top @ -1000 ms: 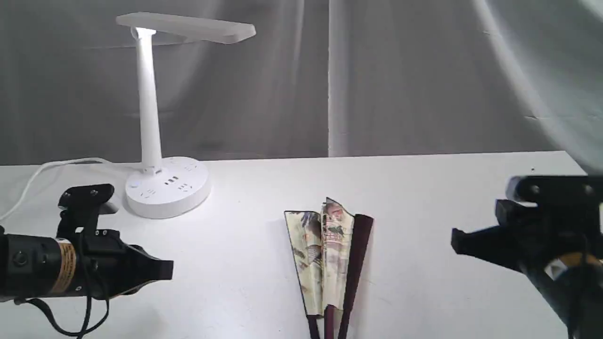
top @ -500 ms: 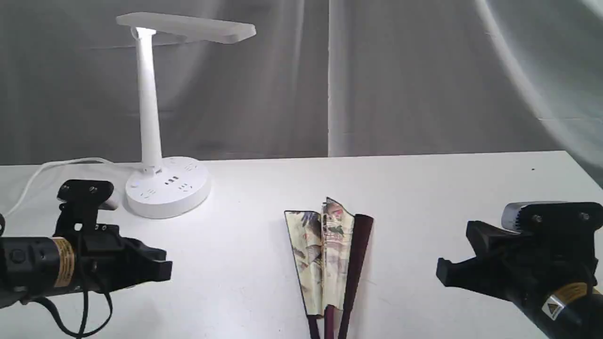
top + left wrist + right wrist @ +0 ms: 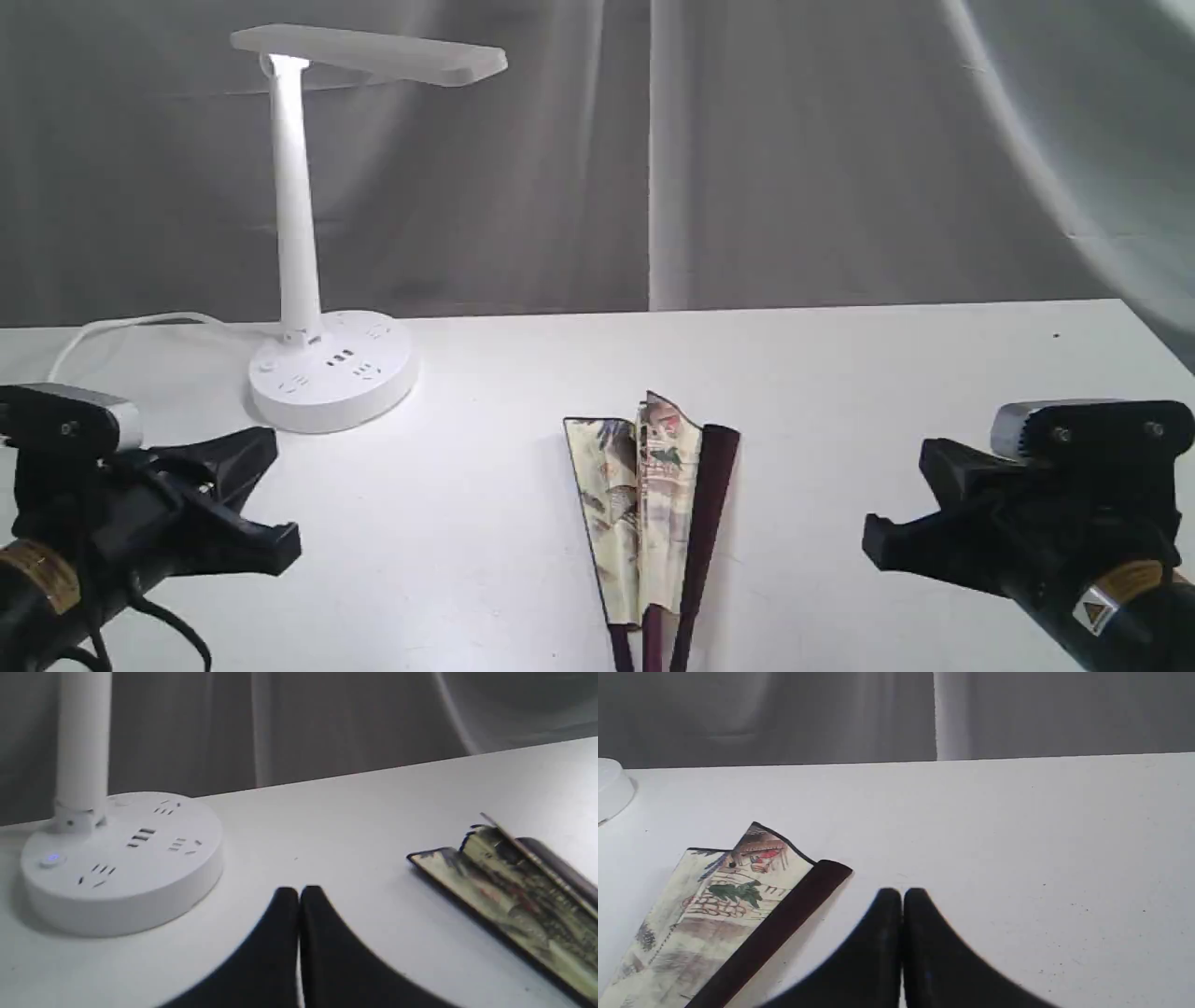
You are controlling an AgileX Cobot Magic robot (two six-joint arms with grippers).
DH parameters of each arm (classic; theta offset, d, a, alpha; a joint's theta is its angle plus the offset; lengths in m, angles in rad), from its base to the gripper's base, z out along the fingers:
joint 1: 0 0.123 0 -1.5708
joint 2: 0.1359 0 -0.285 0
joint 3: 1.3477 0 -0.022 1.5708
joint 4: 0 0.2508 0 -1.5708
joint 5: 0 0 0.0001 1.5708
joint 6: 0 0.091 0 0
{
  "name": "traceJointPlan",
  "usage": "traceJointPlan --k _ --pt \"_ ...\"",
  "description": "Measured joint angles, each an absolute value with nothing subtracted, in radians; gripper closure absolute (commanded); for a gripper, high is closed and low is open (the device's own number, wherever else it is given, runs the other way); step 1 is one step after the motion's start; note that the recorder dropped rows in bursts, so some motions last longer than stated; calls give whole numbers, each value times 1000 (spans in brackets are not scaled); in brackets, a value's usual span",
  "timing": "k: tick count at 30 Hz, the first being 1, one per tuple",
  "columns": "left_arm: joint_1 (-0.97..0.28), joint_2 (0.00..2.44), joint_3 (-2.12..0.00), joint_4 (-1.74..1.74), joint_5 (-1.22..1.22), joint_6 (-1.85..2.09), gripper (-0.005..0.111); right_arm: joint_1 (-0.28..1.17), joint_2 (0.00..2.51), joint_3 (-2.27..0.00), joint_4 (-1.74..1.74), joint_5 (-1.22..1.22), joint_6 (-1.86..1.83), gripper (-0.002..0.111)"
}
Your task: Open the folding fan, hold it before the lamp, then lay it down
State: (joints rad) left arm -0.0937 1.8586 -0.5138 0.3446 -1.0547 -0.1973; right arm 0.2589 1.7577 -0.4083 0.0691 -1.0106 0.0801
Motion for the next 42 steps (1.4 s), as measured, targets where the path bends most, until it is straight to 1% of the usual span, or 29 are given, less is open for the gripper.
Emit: traceJointPlan --k 7,11,13,17,21,25,30,33,36,39,42 --pt "-94 1861 -573 388 -945 -278 107 259 1758 -408 69 -1011 80 108" --pt "-94 1925 -578 427 -1069 -233 107 259 1758 -408 67 -1011 80 108" --pt "-94 2007 -580 457 -1165 -193 107 259 1758 -408 67 -1011 75 108" --pt "-96 2153 -611 482 -1187 -132 107 259 1758 -414 66 -1011 71 108" --pt "-96 2177 -627 509 -1197 -120 107 259 1763 -473 57 -919 71 108" --pt "-96 2177 -634 562 -1203 -120 107 259 1829 -544 8 -850 86 108" --pt "-96 2177 -677 732 -1203 -138 107 259 1949 -609 -144 -818 162 108" --pt "-96 2177 -710 844 -1205 -198 107 259 1969 -643 -255 -806 235 108" --pt "-96 2177 -729 883 -1205 -237 107 259 1971 -671 -317 -772 291 108" --pt "-96 2177 -731 893 -1205 -249 107 259 1971 -694 -332 -698 354 108" --pt "-96 2177 -731 895 -1205 -251 107 259 1971 -748 -366 -550 462 108"
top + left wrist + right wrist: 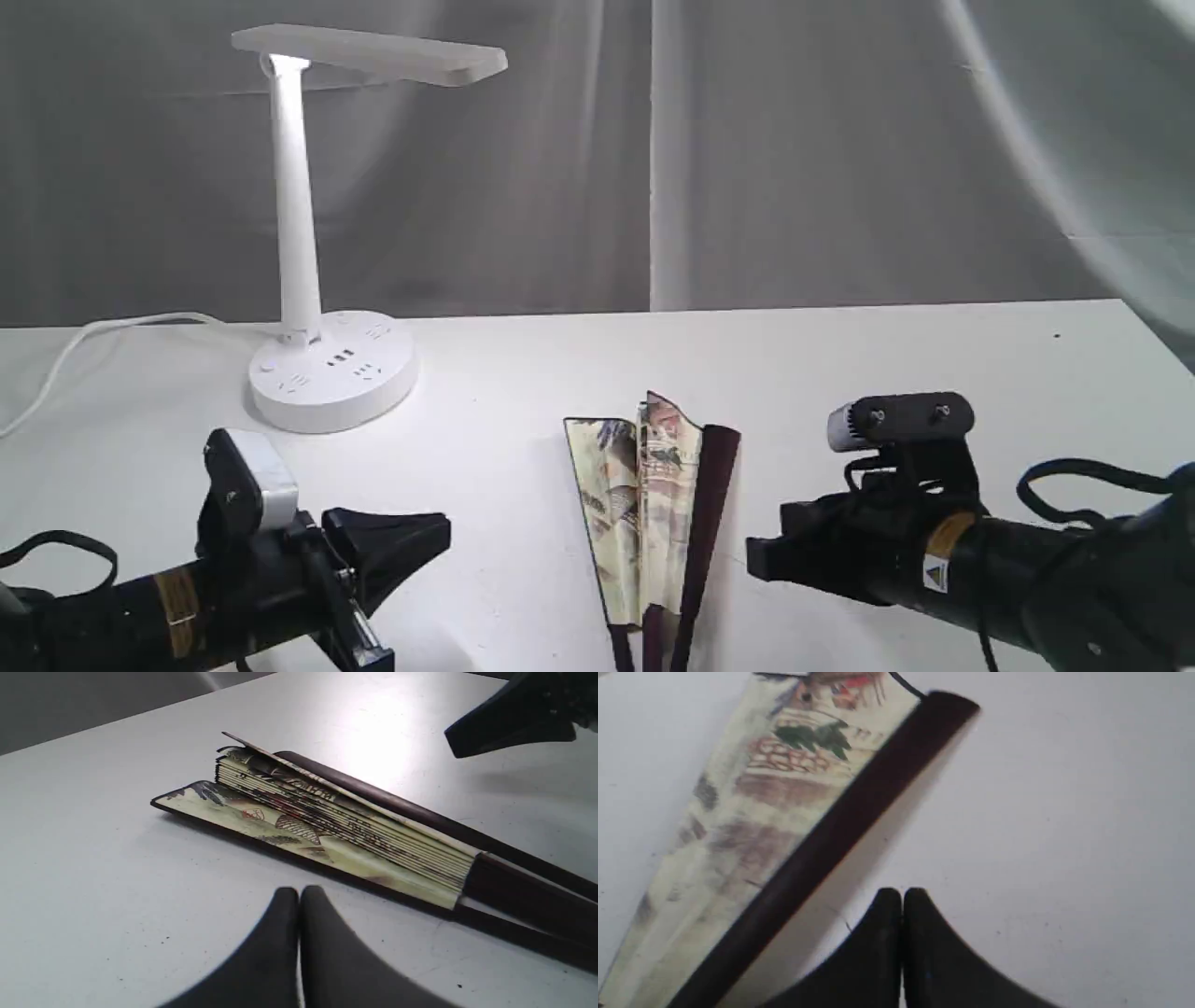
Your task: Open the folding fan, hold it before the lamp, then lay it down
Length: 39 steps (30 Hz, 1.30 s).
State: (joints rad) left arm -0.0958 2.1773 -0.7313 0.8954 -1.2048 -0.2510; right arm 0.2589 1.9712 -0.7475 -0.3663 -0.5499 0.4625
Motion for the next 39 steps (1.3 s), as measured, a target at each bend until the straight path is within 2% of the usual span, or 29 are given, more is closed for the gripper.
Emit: traceJointPlan --k 3,6,13,29,32,35,39 --pt "-96 2177 -731 897 -1205 -253 107 259 1973 -813 -473 -386 630 108" --pt "-96 2177 -731 897 -1205 -262 107 259 1975 -840 -604 -336 782 108" --pt "-96 2177 -731 897 -1205 -271 107 259 1975 -846 -931 -452 1058 108" --pt "-96 2177 -731 897 -1205 -274 107 255 1975 -846 -1139 -542 1550 107" --pt "-96 2177 -731 897 -1205 -275 107 243 1975 -846 -1167 -585 1614 98" --pt "-96 2177 -731 897 -1205 -278 107 238 1975 -846 -1188 -594 1635 78" --pt "-96 2177 -731 897 -1205 -278 107 238 1975 -846 -1210 -597 1693 57"
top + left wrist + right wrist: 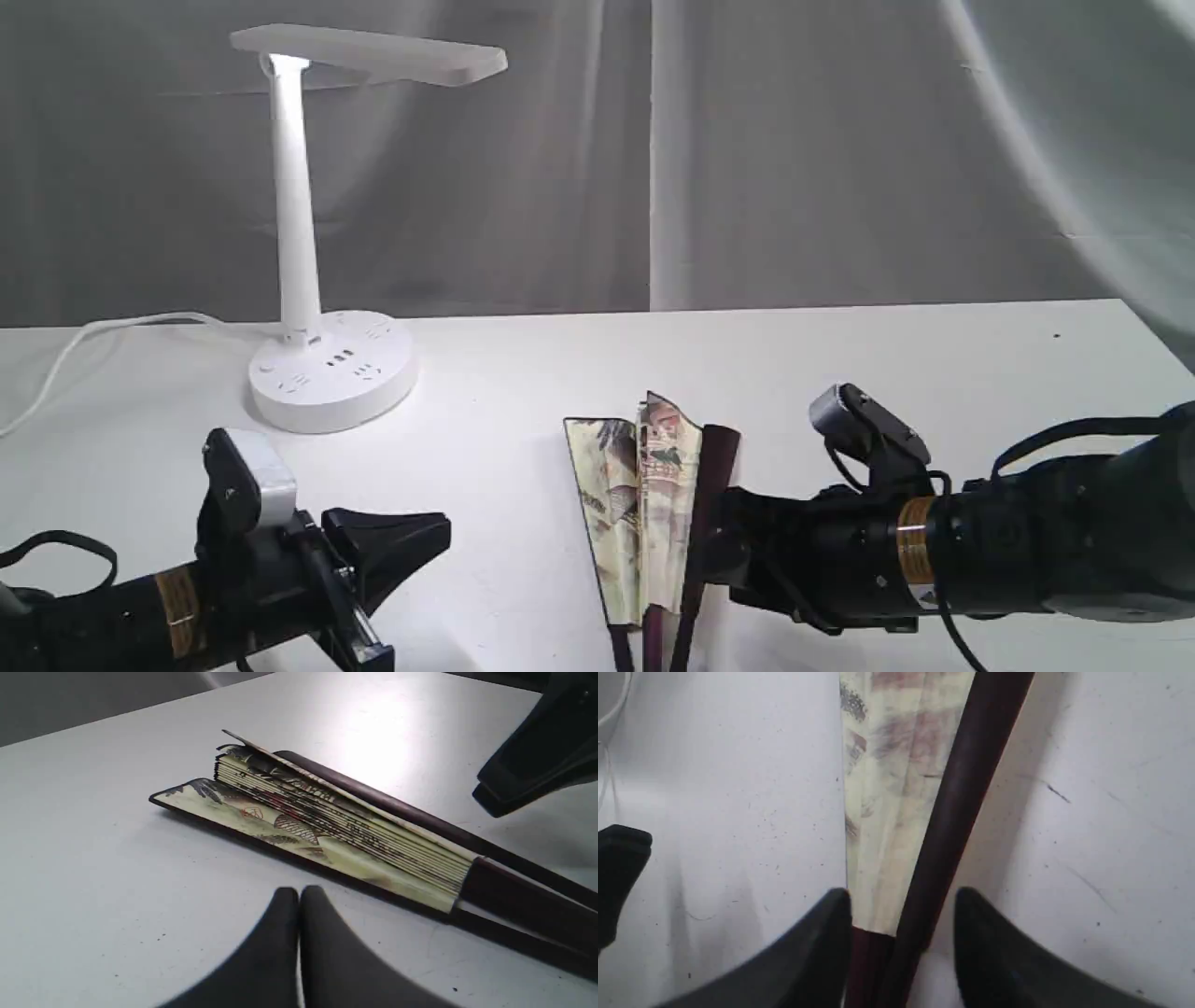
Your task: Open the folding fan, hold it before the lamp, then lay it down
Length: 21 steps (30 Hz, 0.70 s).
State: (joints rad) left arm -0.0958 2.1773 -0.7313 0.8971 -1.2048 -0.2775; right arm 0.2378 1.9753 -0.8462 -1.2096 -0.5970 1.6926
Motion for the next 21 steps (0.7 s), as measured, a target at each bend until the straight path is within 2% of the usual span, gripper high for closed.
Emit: traceJointPlan --k 4,11,21 --pt "-96 2177 -731 897 -1205 -278 107 238 1981 -846 -1207 -616 1772 50" --pt "-96 2177 -731 897 -1205 -278 107 238 2028 -848 -1135 -667 1795 50" --pt "-96 2177 -731 897 -1205 -280 107 234 2107 -850 -943 -810 1783 59"
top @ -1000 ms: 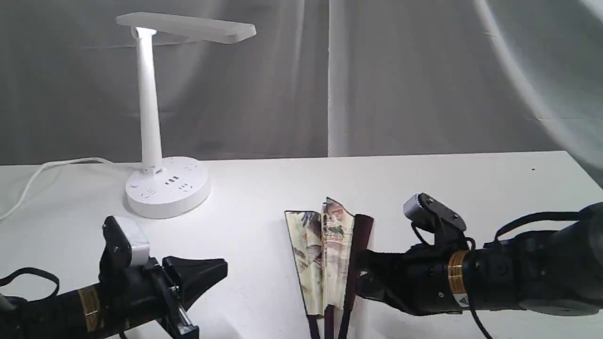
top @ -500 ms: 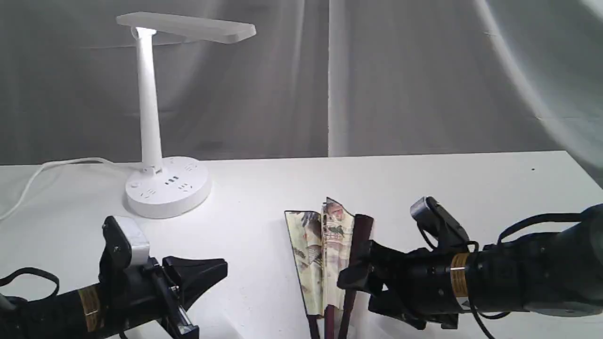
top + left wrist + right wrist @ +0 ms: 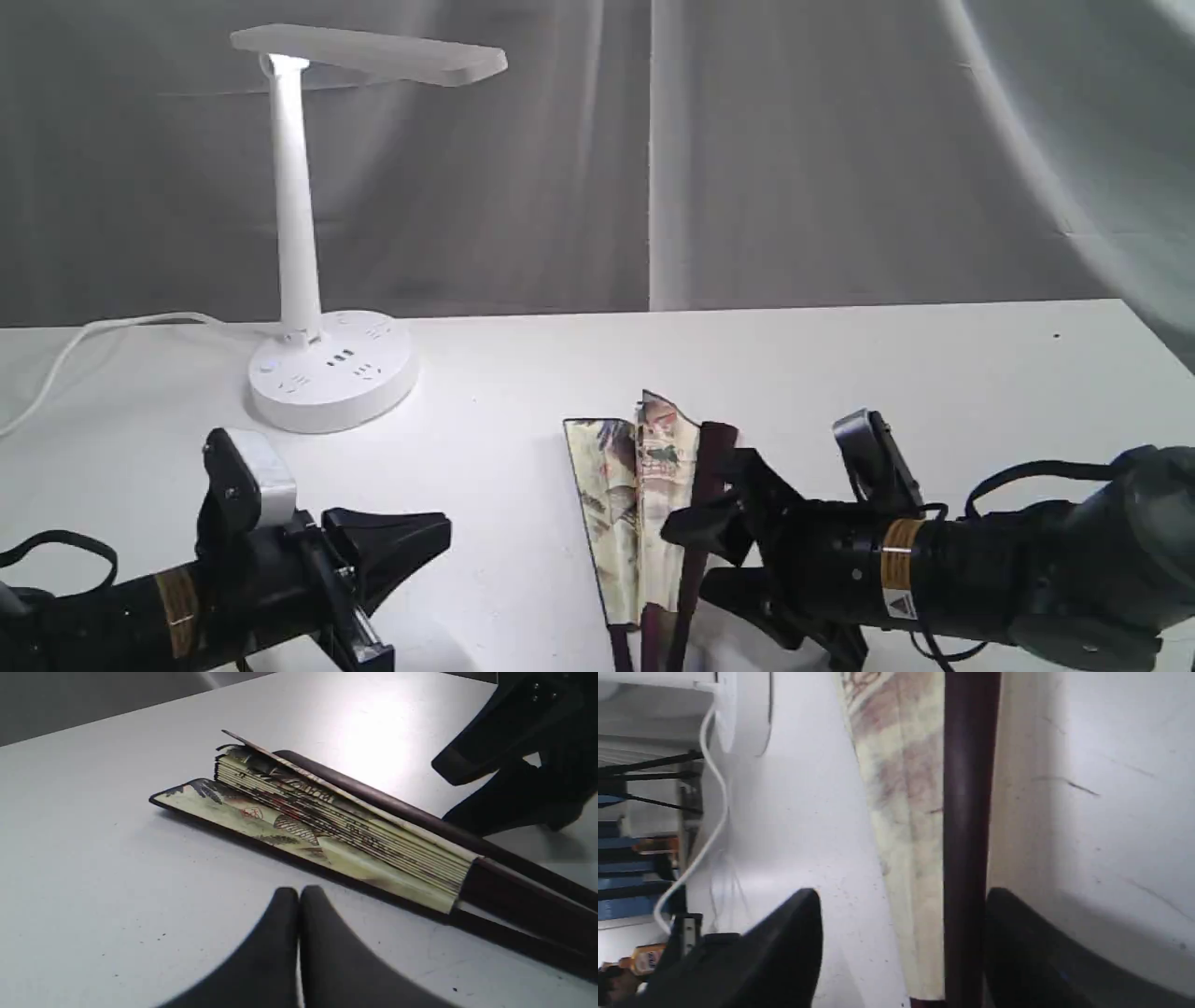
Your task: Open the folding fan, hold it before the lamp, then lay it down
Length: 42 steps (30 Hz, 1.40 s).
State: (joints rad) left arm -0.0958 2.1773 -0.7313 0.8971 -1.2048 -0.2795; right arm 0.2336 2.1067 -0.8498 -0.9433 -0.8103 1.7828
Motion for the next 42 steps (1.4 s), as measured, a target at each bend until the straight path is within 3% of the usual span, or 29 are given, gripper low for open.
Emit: traceJointPlan --k 16,30,34,39,42 --pt "-96 2177 -731 897 -1205 -305 107 234 2127 -889 -982 -783 1780 59" --pt "-96 2177 -731 901 -1205 -305 107 255 2244 -1062 -1017 -836 1916 60" --pt "-96 2177 -731 901 -1205 -305 107 256 2247 -1087 -1040 -815 1931 72" --pt "-96 2177 -731 901 -1205 -305 107 259 2247 -1090 -1046 -808 1922 107" --pt "-96 2177 -731 901 -1205 -305 107 259 2247 -1090 -1052 -808 1900 108"
